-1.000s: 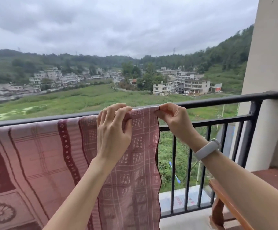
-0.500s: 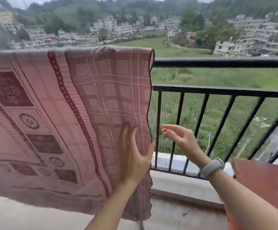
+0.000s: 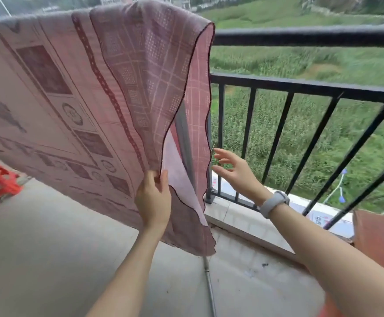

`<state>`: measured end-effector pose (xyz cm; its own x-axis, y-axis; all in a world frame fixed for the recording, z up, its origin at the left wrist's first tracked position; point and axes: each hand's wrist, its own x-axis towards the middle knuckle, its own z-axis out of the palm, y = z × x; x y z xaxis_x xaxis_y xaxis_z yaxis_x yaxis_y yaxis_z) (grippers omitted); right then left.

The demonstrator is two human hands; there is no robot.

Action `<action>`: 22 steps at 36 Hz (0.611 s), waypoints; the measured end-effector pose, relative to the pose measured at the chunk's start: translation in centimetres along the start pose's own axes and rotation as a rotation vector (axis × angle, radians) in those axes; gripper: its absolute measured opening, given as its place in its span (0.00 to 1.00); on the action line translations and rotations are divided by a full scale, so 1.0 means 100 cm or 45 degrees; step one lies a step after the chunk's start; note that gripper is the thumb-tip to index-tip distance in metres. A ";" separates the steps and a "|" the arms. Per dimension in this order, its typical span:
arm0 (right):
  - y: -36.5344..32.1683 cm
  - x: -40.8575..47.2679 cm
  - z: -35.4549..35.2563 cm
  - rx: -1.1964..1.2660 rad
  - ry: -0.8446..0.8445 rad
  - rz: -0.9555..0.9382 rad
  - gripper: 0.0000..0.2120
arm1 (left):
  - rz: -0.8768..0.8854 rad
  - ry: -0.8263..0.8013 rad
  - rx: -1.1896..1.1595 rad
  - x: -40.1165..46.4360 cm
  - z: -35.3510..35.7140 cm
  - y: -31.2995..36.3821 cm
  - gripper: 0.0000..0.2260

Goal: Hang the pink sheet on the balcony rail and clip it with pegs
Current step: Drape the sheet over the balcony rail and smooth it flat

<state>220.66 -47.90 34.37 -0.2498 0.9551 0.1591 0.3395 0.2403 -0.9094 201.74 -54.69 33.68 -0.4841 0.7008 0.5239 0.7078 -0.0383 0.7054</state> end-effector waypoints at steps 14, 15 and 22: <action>-0.003 0.035 0.032 -0.185 0.265 -0.091 0.16 | 0.008 0.162 -0.097 -0.007 -0.042 -0.013 0.02; -0.004 0.035 0.030 -0.186 0.274 -0.080 0.16 | 0.054 0.144 -0.091 -0.011 -0.042 -0.011 0.03; -0.019 0.028 0.015 -0.118 0.289 -0.157 0.13 | 0.279 0.022 -0.128 -0.045 -0.024 0.009 0.09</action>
<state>217.97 -45.91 36.02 -0.0886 0.9294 0.3583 0.4035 0.3624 -0.8402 203.32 -59.62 33.16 -0.3339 0.6554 0.6775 0.7427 -0.2597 0.6172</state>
